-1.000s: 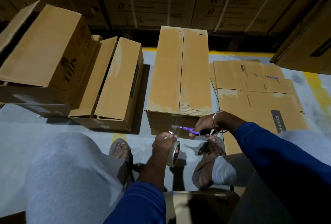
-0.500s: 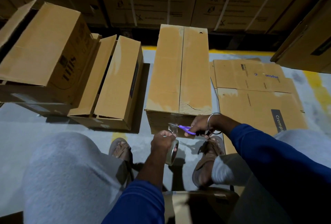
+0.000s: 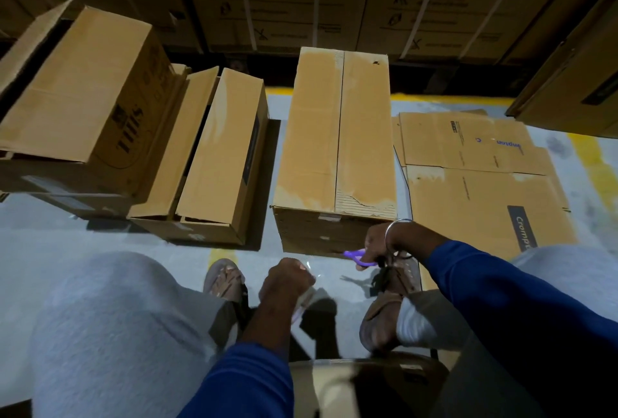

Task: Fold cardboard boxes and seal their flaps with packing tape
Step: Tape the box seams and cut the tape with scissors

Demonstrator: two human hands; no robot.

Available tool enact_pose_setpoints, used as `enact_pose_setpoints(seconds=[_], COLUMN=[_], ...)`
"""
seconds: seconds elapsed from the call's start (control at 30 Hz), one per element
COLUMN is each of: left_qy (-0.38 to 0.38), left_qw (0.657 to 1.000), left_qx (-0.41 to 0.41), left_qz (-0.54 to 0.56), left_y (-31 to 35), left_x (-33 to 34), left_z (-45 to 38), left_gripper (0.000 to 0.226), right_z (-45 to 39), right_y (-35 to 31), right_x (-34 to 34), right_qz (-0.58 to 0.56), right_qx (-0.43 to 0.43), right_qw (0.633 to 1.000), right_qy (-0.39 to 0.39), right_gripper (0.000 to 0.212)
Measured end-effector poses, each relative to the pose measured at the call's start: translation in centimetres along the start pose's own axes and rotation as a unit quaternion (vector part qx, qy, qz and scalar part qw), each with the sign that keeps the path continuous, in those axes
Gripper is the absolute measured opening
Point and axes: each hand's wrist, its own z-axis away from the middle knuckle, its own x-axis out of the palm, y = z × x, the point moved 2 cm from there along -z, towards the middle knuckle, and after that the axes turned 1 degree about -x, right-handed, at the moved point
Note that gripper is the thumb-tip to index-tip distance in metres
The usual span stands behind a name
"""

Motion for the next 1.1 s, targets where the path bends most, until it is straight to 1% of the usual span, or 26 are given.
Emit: enact_pose_setpoints(seconds=[0.07, 0.1, 0.17, 0.23, 0.27, 0.33, 0.4, 0.43, 0.53, 0.6, 0.63, 0.7, 0.77, 0.8, 0.83, 0.87, 0.9, 0.97, 1.0, 1.03, 1.1], left_qy=[-0.031, -0.042, -0.05, -0.056, -0.065, -0.073, -0.059, -0.051, -0.028, -0.02, -0.013, 0.011, 0.02, 0.013, 0.004, -0.003, -0.008, -0.012, -0.014, -0.018, -0.026], left_qw=[0.997, 0.996, 0.994, 0.989, 0.987, 0.981, 0.976, 0.975, 0.972, 0.973, 0.973, 0.97, 0.966, 0.964, 0.964, 0.965, 0.966, 0.967, 0.967, 0.968, 0.969], left_qx=[0.028, 0.04, 0.079, 0.13, 0.144, 0.169, 0.186, 0.195, 0.218, 0.221, 0.225, 0.241, 0.259, 0.263, 0.262, 0.257, 0.252, 0.246, 0.243, 0.241, 0.237], left_qz=[-0.06, -0.062, -0.059, -0.046, -0.039, -0.067, -0.093, -0.096, -0.081, -0.058, -0.047, -0.023, -0.019, -0.028, -0.039, -0.05, -0.059, -0.071, -0.072, -0.072, -0.068], left_y=[-0.7, -0.8, -0.2, 0.9, 1.3, 2.5, 3.7, 4.2, 4.4, 4.3, 4.5, 5.3, 6.2, 6.7, 7.0, 7.2, 7.3, 7.7, 7.8, 7.9, 8.1], left_x=[-2.0, -3.4, -7.1, -10.9, -12.9, -16.6, -19.5, -20.5, -22.0, -22.2, -22.2, -22.1, -21.8, -21.6, -21.4, -21.2, -21.1, -20.9, -20.8, -20.7, -20.4], left_z=[0.0, 0.2, 1.8, 3.3, 4.0, 5.6, 6.4, 6.5, 5.9, 5.3, 5.0, 4.3, 3.8, 3.5, 3.2, 2.9, 2.5, 2.0, 1.7, 1.5, 1.2], left_gripper=[0.029, 0.029, 0.024, 0.008, 0.005, 0.004, 0.004, 0.005, 0.008, 0.009, 0.01, 0.01, 0.011, 0.011, 0.011, 0.011, 0.01, 0.011, 0.011, 0.01, 0.01], right_z=[1.0, 1.8, 4.2, 6.8, 7.6, 8.2, 7.5, 6.8, 4.7, 3.4, 2.9, 2.4, 2.6, 3.0, 3.5, 3.7, 3.8, 3.3, 2.6, 1.9, 0.5], right_y=[0.4, 0.4, 0.0, -0.3, -0.5, -0.3, 0.1, 0.3, 0.9, 0.9, 0.7, 0.2, -0.5, -1.1, -1.9, -2.8, -3.7, -5.3, -5.9, -6.2, -6.3], right_x=[-0.2, -0.5, -1.7, -3.7, -4.8, -6.8, -8.2, -8.7, -9.3, -9.3, -9.2, -9.1, -8.8, -8.6, -8.4, -8.0, -7.4, -5.8, -5.0, -4.3, -3.1], right_qz=[0.07, 0.092, 0.088, 0.061, 0.046, 0.015, -0.014, -0.03, -0.04, -0.037, -0.029, -0.001, 0.043, 0.077, 0.11, 0.128, 0.126, 0.107, 0.111, 0.128, 0.161], right_qx=[0.018, 0.019, -0.011, -0.066, -0.086, -0.097, -0.065, -0.037, 0.06, 0.086, 0.084, 0.082, 0.094, 0.091, 0.069, 0.023, -0.038, -0.145, -0.172, -0.181, -0.177], right_qw=[0.997, 0.995, 0.996, 0.994, 0.988, 0.966, 0.933, 0.917, 0.885, 0.871, 0.869, 0.877, 0.881, 0.871, 0.855, 0.842, 0.836, 0.847, 0.855, 0.859, 0.856], right_qy=[-0.019, -0.025, -0.007, 0.064, 0.117, 0.239, 0.355, 0.395, 0.46, 0.483, 0.487, 0.474, 0.462, 0.476, 0.501, 0.524, 0.533, 0.5, 0.477, 0.462, 0.458], right_gripper=[0.037, 0.036, 0.036, 0.034, 0.029, 0.017, 0.013, 0.016, 0.032, 0.035, 0.031, 0.02, 0.019, 0.019, 0.017, 0.016, 0.016, 0.023, 0.031, 0.04, 0.054])
